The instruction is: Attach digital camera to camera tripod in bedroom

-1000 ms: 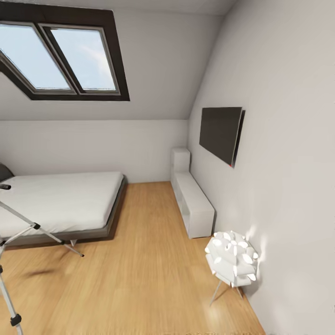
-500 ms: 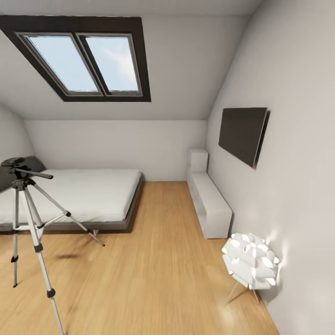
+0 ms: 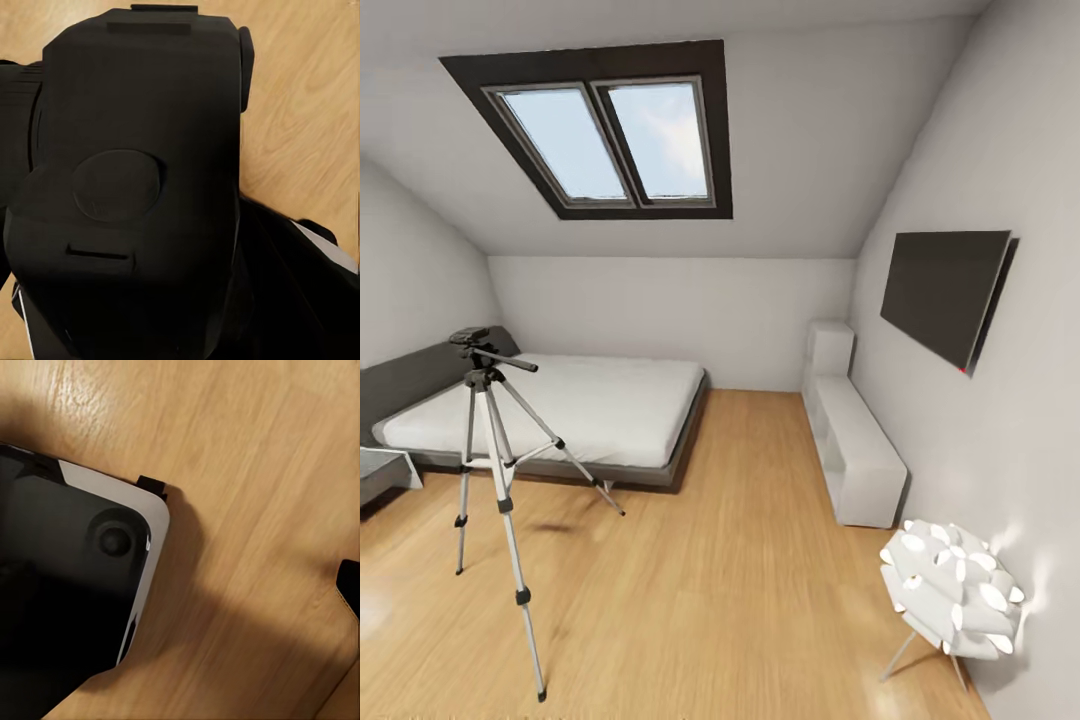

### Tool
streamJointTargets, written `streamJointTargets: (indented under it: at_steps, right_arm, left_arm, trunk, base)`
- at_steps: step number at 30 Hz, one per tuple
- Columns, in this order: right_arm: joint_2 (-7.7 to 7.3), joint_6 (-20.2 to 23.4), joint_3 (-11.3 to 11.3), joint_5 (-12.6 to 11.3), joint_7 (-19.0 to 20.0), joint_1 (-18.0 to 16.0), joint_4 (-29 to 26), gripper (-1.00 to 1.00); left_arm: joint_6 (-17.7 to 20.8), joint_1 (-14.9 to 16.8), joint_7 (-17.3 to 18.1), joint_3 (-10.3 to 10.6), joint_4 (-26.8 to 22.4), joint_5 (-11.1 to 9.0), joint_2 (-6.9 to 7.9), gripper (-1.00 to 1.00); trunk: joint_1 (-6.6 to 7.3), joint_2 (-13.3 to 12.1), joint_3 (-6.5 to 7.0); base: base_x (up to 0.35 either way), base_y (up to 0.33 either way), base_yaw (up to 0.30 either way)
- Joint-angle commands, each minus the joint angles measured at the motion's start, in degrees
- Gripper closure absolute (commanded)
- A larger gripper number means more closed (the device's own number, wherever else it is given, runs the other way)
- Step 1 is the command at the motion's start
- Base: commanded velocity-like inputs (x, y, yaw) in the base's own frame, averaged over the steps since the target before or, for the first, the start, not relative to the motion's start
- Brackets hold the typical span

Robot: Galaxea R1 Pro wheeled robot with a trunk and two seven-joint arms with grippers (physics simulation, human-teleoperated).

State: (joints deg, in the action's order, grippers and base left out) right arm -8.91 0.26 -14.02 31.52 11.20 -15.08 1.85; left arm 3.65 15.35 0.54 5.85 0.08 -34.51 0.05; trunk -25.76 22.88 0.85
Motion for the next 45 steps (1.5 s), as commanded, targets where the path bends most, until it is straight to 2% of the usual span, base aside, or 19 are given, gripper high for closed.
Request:
streamJointTargets:
  at_steps: [1, 7, 9, 11, 12, 17, 21, 25, 29, 45]
  right_arm:
    - [-0.04, 0.02, -0.49, 0.39, 0.13, -0.03, 0.08, -1.0]
    - [-0.07, 0.01, -0.55, 0.35, 0.12, -0.03, 0.05, -1.0]
    - [-0.21, -0.1, -0.63, 0.28, -0.03, -0.03, 0.03, -1.0]
    - [-0.86, -0.24, -0.76, 0.05, -0.67, -0.03, 0.01, -1.0]
    - [-1.65, -0.36, -0.88, -0.84, -1.32, -0.03, 0.0, -1.0]
    - [-2.29, -0.55, -0.92, -1.86, -1.76, -0.03, 0.01, -1.0]
    - [-2.34, -0.59, -0.89, -2.02, -1.82, -0.03, 0.06, -1.0]
    - [-2.34, -0.6, -0.85, -2.0, -1.8, -0.03, 0.08, -1.0]
    - [-2.34, -0.59, -0.84, -1.99, -1.8, -0.03, 0.08, -1.0]
    - [-2.34, -0.44, -0.84, -1.9, -1.8, -0.03, 0.09, -1.0]
  left_arm:
    - [0.21, 0.03, 0.05, 0.49, 0.01, -0.81, 0.01, 1.0]
    - [0.2, 0.03, -0.5, 0.48, 0.05, -3.53, 0.15, 1.0]
    - [0.15, 0.03, -2.5, 0.48, 0.03, -4.83, 0.24, 1.0]
    - [-0.41, 0.03, -6.8, 0.48, 0.01, -6.54, 0.31, 1.0]
    - [-2.17, 0.03, -9.62, 0.48, 0.03, -7.62, 0.21, 1.0]
    - [-4.07, 0.03, -11.21, 0.52, 0.07, -8.14, -0.08, 1.0]
    - [-4.2, 0.03, -10.3, 0.56, 0.07, -7.89, -0.13, 1.0]
    - [-3.89, 0.03, -5.83, 0.54, 0.07, -7.83, 0.26, 1.0]
    - [-3.41, 0.03, -2.86, 0.5, 0.07, -7.84, 0.73, 1.0]
    - [-3.08, 0.03, -0.42, 0.49, 0.09, -7.85, 1.33, 1.0]
  trunk:
    - [-0.02, 0.04, -0.02]
    - [-0.02, 0.04, -0.02]
    - [-0.02, 0.04, -0.02]
    - [-0.02, 0.04, -0.02]
    - [-0.02, 0.04, -0.02]
    - [-0.02, 0.04, -0.02]
    - [-0.02, 0.04, -0.02]
    - [-0.02, 0.04, -0.02]
    - [-0.02, 0.04, -0.02]
    - [-0.02, 0.04, -0.02]
  base:
    - [0.0, 0.0, 0.299]
    - [0.0, 0.0, 0.3]
    - [0.0, 0.0, 0.3]
    - [0.0, 0.0, 0.3]
    - [0.0, 0.0, 0.3]
    - [0.0, 0.0, 0.3]
    - [0.0, 0.0, 0.3]
    - [0.0, 0.0, 0.3]
    - [0.0, 0.0, 0.3]
    - [0.0, 0.0, 0.3]
